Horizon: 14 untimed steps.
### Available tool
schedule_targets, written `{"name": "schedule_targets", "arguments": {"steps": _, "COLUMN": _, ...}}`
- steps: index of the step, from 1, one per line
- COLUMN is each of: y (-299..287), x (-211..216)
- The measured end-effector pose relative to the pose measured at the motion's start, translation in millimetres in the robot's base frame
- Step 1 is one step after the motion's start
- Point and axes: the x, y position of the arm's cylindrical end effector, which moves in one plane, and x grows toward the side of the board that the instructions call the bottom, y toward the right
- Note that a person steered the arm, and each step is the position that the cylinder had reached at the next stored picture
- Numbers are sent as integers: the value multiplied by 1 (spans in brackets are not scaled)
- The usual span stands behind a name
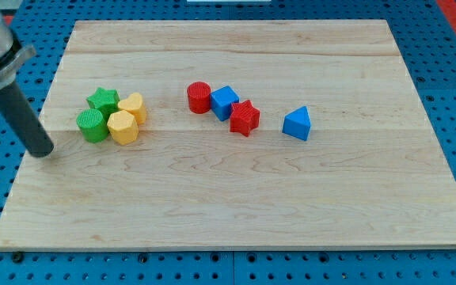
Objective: Slide the red circle right a bit
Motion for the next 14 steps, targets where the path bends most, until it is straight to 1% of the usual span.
{"name": "schedule_targets", "arguments": {"steps": 1, "y": 52, "x": 43}}
{"name": "schedule_targets", "arguments": {"steps": 2, "y": 146, "x": 48}}
{"name": "schedule_targets", "arguments": {"steps": 3, "y": 222, "x": 32}}
{"name": "schedule_targets", "arguments": {"steps": 4, "y": 242, "x": 0}}
{"name": "schedule_targets", "arguments": {"steps": 5, "y": 224, "x": -13}}
{"name": "schedule_targets", "arguments": {"steps": 6, "y": 200, "x": -42}}
{"name": "schedule_targets", "arguments": {"steps": 7, "y": 199, "x": -77}}
{"name": "schedule_targets", "arguments": {"steps": 9, "y": 158, "x": -81}}
{"name": "schedule_targets", "arguments": {"steps": 10, "y": 151, "x": -101}}
{"name": "schedule_targets", "arguments": {"steps": 11, "y": 158, "x": -128}}
{"name": "schedule_targets", "arguments": {"steps": 13, "y": 247, "x": -131}}
{"name": "schedule_targets", "arguments": {"steps": 14, "y": 274, "x": -134}}
